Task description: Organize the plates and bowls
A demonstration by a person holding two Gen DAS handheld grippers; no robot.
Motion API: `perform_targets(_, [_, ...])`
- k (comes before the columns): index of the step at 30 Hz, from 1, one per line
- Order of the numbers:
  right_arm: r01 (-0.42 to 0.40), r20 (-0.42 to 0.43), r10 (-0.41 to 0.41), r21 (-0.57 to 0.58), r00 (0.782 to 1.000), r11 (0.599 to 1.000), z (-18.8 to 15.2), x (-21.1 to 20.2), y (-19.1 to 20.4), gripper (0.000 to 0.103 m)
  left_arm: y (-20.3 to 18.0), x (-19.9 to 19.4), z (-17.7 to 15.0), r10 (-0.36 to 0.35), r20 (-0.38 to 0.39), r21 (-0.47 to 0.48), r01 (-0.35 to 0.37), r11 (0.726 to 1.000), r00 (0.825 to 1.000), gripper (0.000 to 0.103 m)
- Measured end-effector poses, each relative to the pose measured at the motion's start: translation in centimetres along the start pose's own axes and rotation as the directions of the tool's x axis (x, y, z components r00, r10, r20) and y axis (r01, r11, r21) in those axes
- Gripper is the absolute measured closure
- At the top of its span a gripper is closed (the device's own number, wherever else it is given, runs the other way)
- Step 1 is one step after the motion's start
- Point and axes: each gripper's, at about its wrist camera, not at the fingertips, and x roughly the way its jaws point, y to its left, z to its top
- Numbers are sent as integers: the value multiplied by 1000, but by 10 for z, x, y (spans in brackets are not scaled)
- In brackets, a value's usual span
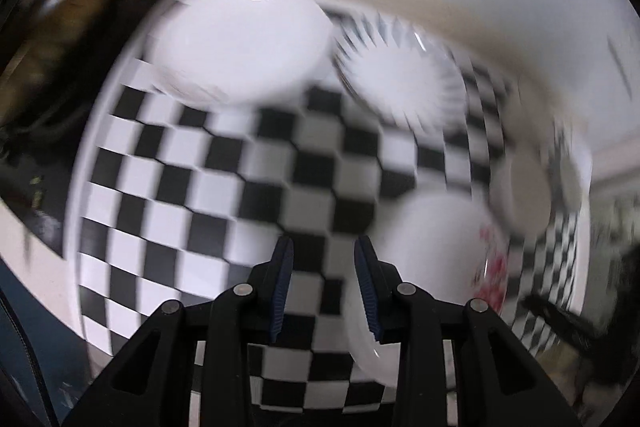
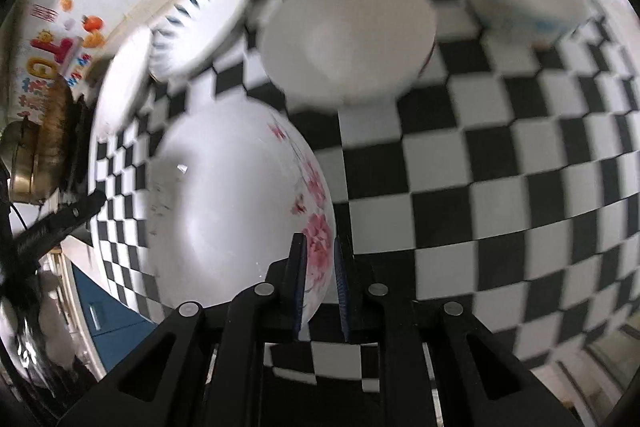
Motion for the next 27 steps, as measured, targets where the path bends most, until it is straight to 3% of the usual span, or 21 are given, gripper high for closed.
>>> perform_targets(3, [31,122,-26,-36,992,999,14,-42,23,84,29,-7,21,-14,47,-116,20,993,999,66])
perform_targets(5, [-9,157,20,-76,987,997,33,-55,46,71,50,2,30,-27,42,-199,35,979,999,66])
perform_targets(7, [-72,128,93,-159,987,985,61,-49,78,63,73,19,42,-60,20,-305,63,950,998,66])
perform_targets(10, [-158,54,181,-290,982,944,115,-20,138,63,108,43,53,-113,2,-463,101,880,994,66])
perform_targets(12, [-185,9,202,-366,979,912,152,9,180,63,119,53,58,-119,12,-521,107,847,993,66])
perform_targets(16, [-221,-133,180,-442,975,869,227,89,251,63,140,67,75,-88,23,-580,85,810,996,66])
perform_targets(20, [-205,-190,124,-502,974,840,273,150,289,63,156,84,88,-73,19,-621,69,781,997,66])
perform_targets(27, [-242,-298,98,-496,949,834,321,215,314,63,163,104,109,-55,18,-614,54,788,998,66])
